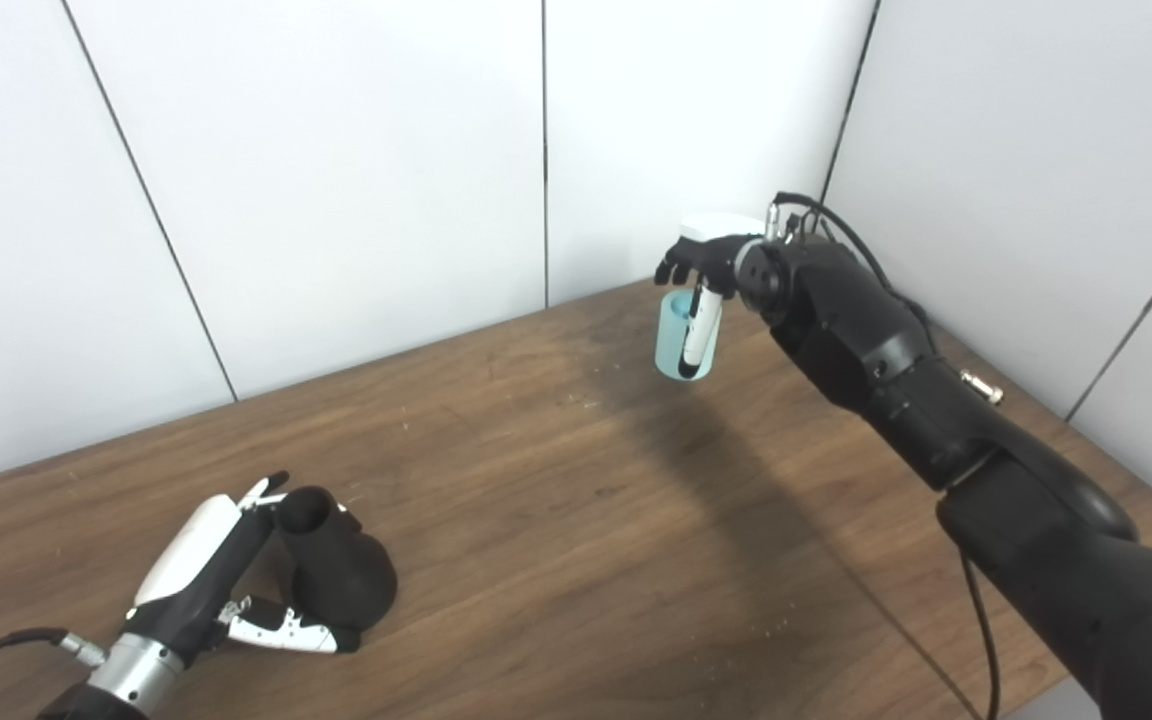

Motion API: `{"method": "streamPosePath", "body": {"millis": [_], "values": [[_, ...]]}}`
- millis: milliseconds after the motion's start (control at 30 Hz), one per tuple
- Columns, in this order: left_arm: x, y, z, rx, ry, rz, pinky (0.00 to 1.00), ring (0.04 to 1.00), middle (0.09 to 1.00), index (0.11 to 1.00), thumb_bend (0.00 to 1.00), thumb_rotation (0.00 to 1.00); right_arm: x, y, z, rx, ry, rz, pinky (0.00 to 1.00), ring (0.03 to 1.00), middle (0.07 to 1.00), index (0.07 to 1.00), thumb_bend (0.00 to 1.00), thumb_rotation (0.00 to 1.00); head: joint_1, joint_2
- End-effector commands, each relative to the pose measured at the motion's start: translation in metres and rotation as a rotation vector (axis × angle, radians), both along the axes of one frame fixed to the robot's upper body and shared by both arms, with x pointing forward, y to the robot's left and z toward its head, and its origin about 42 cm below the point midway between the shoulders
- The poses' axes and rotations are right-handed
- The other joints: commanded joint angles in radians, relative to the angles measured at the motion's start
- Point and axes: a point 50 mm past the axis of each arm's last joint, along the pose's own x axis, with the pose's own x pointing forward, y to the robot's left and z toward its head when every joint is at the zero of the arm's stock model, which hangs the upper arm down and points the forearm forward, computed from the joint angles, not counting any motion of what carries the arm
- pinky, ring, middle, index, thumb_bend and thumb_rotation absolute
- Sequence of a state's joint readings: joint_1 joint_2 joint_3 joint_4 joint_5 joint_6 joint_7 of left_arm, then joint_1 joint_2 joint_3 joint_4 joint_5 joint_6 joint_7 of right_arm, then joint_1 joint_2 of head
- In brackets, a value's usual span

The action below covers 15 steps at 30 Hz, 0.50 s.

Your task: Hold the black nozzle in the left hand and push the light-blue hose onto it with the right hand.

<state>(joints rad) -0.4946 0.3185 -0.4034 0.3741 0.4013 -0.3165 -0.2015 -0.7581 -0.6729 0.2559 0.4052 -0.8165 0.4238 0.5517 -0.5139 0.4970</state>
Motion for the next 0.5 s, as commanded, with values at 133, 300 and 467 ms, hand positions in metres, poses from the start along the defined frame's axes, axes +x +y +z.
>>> {"method": "streamPosePath", "body": {"millis": [133,300,467], "values": [[-0.011,0.020,-0.032,0.135,0.126,0.030,1.00,0.620,0.494,0.481,0.53,0.00,0.013,0.000,0.032,0.000,-0.116,0.003,0.60,0.729,0.803,0.805,0.86,0.00,0.003,0.002],[-0.012,0.021,-0.030,0.132,0.121,0.031,1.00,0.619,0.494,0.482,0.53,0.00,0.015,-0.001,0.025,0.023,-0.111,-0.007,0.57,0.705,0.786,0.799,0.85,0.00,0.006,0.008],[-0.013,0.022,-0.030,0.129,0.123,0.032,1.00,0.619,0.490,0.484,0.53,0.00,0.014,-0.002,0.023,0.024,-0.109,-0.006,0.64,0.738,0.779,0.773,0.84,0.00,0.002,0.012]]}}
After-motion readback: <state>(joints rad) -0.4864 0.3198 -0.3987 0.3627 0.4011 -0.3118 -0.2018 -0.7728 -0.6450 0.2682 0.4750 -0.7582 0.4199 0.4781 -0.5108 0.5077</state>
